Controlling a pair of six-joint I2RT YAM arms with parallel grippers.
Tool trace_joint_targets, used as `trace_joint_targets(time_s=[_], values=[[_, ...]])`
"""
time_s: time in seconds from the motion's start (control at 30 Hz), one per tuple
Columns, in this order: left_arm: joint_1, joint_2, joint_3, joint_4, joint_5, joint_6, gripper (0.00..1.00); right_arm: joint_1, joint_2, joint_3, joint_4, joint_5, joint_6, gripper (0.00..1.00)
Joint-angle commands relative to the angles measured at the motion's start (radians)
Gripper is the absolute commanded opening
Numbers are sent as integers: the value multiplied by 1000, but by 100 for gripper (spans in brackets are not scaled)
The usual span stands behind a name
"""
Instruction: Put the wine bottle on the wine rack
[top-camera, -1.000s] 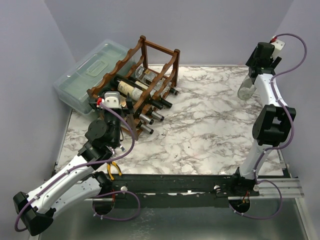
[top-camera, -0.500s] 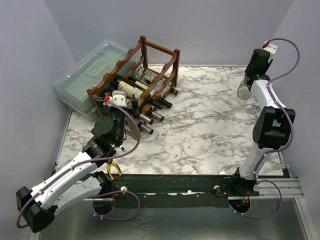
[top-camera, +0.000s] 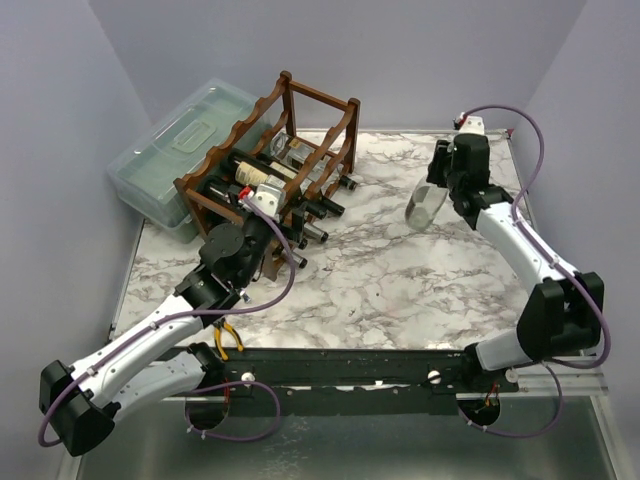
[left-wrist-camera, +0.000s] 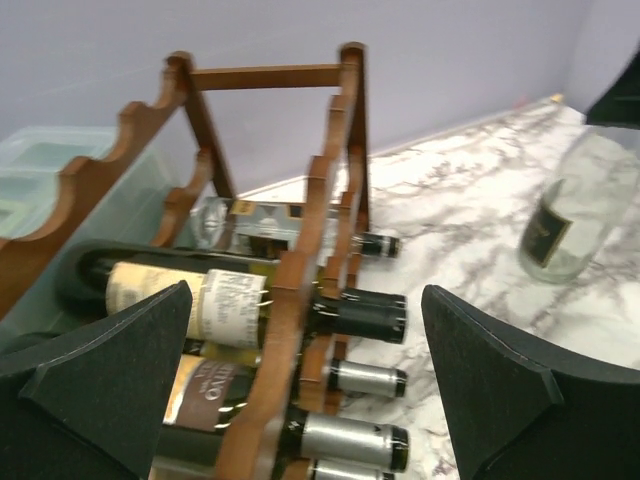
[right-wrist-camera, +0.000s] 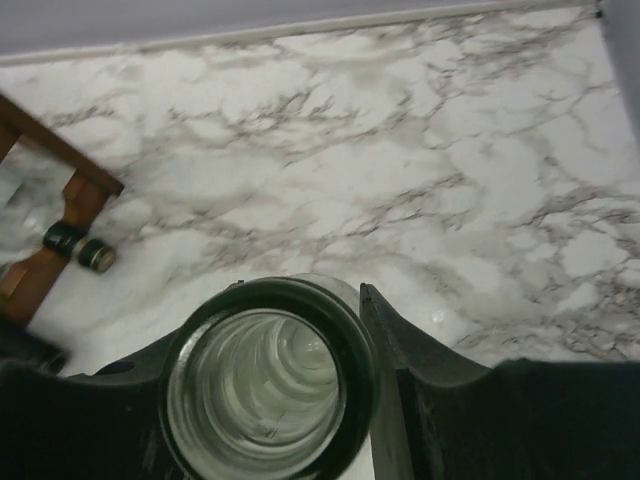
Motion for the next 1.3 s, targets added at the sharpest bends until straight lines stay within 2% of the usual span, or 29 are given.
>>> trace_joint_targets(time_s=[0.0, 0.1, 0.23, 0.3, 0.43, 0.8, 1.0, 1.13, 1.27], values=[[3, 31, 50, -23, 258, -56, 99, 51, -134, -60, -97, -154, 62, 1], [-1, 64, 58, -36, 342, -63, 99, 63, -213, -137, -139, -318, 81, 0], [-21, 107, 85, -70, 410, -82, 99, 64, -358, -291, -77, -540, 128, 1], [-34, 126, 86, -70, 470, -75, 99, 64, -397, -342, -39, -656, 198, 1], [-75, 174, 91, -71, 501, -76, 98, 64, -427, -427, 83, -840, 353, 1], [-228, 333, 110, -132, 524, 17, 99, 64, -456, -448, 172, -955, 552, 1], [-263, 390, 118, -136, 518, 18, 99, 64, -486, -476, 273, -987, 649, 1], [-268, 429, 132, -148, 421, 19, 99, 63, -503, -493, 339, -1014, 708, 1], [-273, 462, 144, -169, 260, 60, 98, 63, -528, -496, 363, -1026, 742, 1]])
